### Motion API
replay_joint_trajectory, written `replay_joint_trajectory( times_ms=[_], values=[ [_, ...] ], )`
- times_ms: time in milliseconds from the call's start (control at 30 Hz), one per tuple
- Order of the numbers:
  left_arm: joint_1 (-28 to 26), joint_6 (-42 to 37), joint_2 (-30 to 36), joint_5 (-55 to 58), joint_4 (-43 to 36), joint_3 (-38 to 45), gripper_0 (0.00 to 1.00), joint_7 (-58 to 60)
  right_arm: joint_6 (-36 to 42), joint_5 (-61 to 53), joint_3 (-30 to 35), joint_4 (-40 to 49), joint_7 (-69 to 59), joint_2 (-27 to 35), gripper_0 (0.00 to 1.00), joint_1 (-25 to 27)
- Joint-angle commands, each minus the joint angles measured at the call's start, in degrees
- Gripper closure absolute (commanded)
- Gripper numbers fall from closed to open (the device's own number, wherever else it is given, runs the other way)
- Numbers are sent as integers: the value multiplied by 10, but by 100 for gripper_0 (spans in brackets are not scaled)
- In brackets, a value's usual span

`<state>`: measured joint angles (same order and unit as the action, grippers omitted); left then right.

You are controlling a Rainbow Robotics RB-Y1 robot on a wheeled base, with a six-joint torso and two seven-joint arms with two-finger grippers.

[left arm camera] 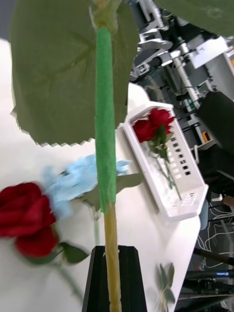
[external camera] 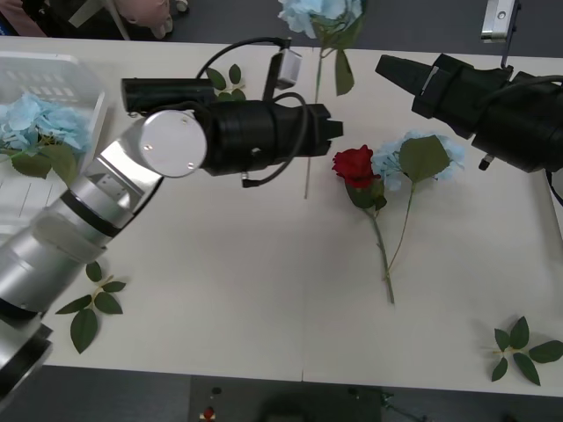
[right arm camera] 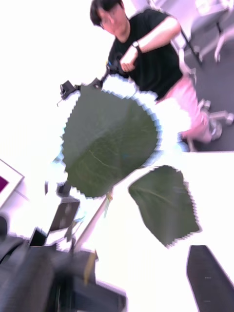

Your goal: Put the red flowers into the right box and the blue flowers into the left box

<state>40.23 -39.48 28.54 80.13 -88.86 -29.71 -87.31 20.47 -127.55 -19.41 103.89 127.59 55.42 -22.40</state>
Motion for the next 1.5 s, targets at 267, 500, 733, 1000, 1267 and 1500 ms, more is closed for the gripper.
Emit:
replay_joint_trajectory(
  times_ms=[267, 500, 733, 1000, 1267, 1500],
  values=[
    [13, -344, 446, 124, -49, 48, 100, -103, 5, -27, -122, 40, -251, 212, 5, -19],
    [13, -436, 561, -42, 17, 55, 100, -256, 236, 132, -67, 2, -408, 275, 12, -19],
    [-30, -373, 520, -322, 84, 55, 100, -351, 449, 344, 19, 11, -633, 218, 13, -19],
    [-112, -195, 492, -399, 149, 55, 85, -351, 579, 610, 26, 50, -801, 79, 13, -34],
    [-114, -181, 492, -370, 164, 55, 7, -363, 629, 786, 24, 44, -812, -44, 14, -36],
    [-115, -212, 536, -83, 141, 123, 0, -472, 630, 883, 22, 14, -806, -126, 13, -40]
  ],
)
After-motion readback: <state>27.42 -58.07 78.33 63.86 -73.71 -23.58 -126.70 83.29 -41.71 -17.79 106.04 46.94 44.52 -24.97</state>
